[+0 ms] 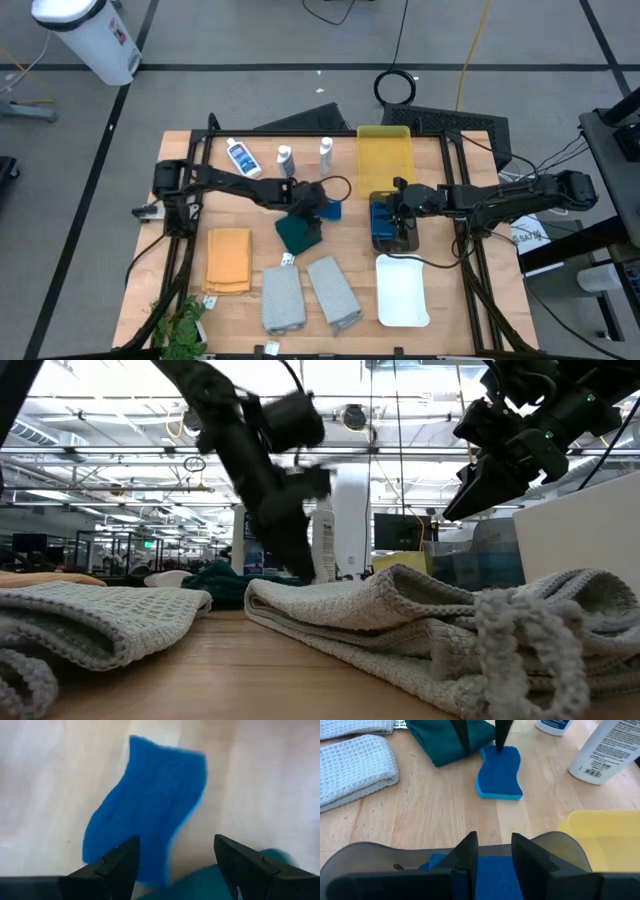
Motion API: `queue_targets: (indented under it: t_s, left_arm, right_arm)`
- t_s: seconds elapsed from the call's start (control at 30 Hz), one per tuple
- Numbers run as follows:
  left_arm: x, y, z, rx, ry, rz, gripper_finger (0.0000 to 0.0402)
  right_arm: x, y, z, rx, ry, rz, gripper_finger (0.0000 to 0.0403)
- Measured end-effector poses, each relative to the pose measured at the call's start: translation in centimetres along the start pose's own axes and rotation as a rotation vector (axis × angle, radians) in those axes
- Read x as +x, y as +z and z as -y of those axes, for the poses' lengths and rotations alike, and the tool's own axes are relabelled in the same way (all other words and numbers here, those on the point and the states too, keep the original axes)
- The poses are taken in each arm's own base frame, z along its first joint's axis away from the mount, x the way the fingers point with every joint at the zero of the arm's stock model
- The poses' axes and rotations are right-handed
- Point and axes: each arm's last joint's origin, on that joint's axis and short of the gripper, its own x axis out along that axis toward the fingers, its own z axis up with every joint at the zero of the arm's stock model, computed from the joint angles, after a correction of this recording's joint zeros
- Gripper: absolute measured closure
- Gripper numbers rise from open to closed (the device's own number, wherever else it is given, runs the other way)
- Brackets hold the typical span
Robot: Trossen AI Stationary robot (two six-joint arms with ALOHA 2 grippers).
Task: Pick & Place Kitchen Items
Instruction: Put the blue sponge into the black bin
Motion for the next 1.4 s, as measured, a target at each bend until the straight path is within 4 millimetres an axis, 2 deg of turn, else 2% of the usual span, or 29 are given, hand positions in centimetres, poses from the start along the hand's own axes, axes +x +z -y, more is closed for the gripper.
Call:
queue_targets:
  t_s: [0.13,0.23,0.4,0.6,0.73,0.9,1.03,1.3,1.4]
  left_arm:
    - [-2.5,1.4,1.1,0.022,0.046,0.129,0.0147]
    - [-2.6,1.6,1.8,0.093,0.113,0.164,0.0147]
    - [-0.6,1.2,2.2,0.146,0.117,0.15,0.0147]
    - [3.2,-0.5,1.0,0.16,0.145,0.043,0.0147]
    - [5.0,-1.0,0.2,0.142,0.15,0.023,0.0147]
    - [5.5,-1.2,-0.3,0.116,0.13,0.011,0.0151]
    - [5.3,-1.1,-0.3,0.113,0.132,0.019,0.02]
    - [5.3,-1.1,-0.4,0.05,0.187,0.025,0.0357]
    - [4.9,-0.9,-0.3,0.089,0.199,0.033,0.0389]
  right_arm:
    - [0.0,0.0,0.0,0.0,0.0,0.002,0.0314]
    - [0.0,0.0,0.0,0.0,0.0,0.003,0.0314]
    - [0.0,0.0,0.0,0.003,0.0,0.003,0.0314]
    - [0.0,0.0,0.0,0.003,0.0,0.003,0.0314]
    - [0.0,0.0,0.0,0.002,-0.001,0.003,0.0314]
    - [0.0,0.0,0.0,0.002,0.0,0.003,0.0314]
    - [0.0,0.0,0.0,0.002,0.0,0.003,0.0314]
    - [0.0,0.0,0.0,0.002,0.0,0.003,0.0314]
    - [0.0,0.0,0.0,0.001,0.0,0.003,0.0314]
